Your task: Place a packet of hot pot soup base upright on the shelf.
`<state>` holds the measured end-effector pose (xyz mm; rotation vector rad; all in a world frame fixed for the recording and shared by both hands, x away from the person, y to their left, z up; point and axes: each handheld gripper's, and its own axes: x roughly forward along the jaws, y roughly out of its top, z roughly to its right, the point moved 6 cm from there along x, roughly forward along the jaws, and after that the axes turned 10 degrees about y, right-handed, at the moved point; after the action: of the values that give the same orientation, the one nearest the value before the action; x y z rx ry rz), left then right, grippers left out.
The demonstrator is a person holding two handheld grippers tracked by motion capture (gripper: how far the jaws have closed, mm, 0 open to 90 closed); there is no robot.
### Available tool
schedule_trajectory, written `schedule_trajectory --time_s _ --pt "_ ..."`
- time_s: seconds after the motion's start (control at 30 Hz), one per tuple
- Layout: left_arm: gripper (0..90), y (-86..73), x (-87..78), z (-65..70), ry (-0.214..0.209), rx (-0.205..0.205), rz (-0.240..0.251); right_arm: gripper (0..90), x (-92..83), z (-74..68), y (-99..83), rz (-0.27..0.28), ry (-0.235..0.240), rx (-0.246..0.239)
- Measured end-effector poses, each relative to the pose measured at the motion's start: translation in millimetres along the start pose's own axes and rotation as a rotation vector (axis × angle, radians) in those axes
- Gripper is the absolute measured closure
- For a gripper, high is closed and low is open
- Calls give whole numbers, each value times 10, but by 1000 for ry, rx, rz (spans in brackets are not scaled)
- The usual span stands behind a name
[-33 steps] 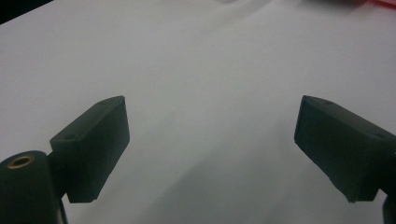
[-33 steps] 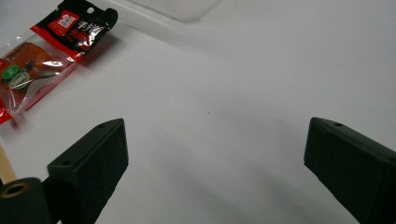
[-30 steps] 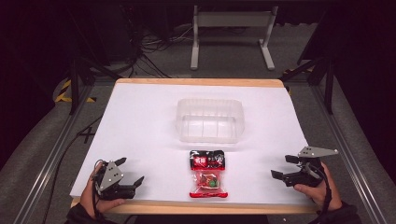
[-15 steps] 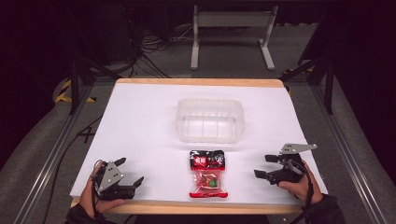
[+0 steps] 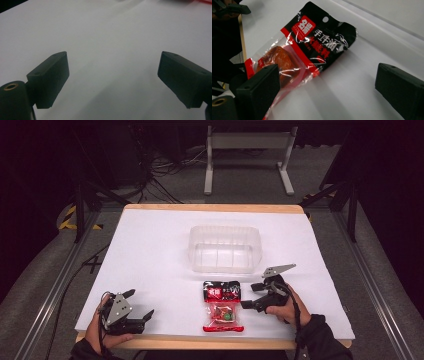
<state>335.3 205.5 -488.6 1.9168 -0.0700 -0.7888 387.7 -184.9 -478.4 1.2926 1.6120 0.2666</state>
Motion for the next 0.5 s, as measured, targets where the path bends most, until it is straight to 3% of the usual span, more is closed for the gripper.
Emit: schedule_trajectory --time_s 0.27,0.5 --pt "111 2 4 10 -4 7 -2 37 218 4 121 0 22 36" --pt "112 1 5 14 -4 6 -3 29 421 -28 256 17 101 62"
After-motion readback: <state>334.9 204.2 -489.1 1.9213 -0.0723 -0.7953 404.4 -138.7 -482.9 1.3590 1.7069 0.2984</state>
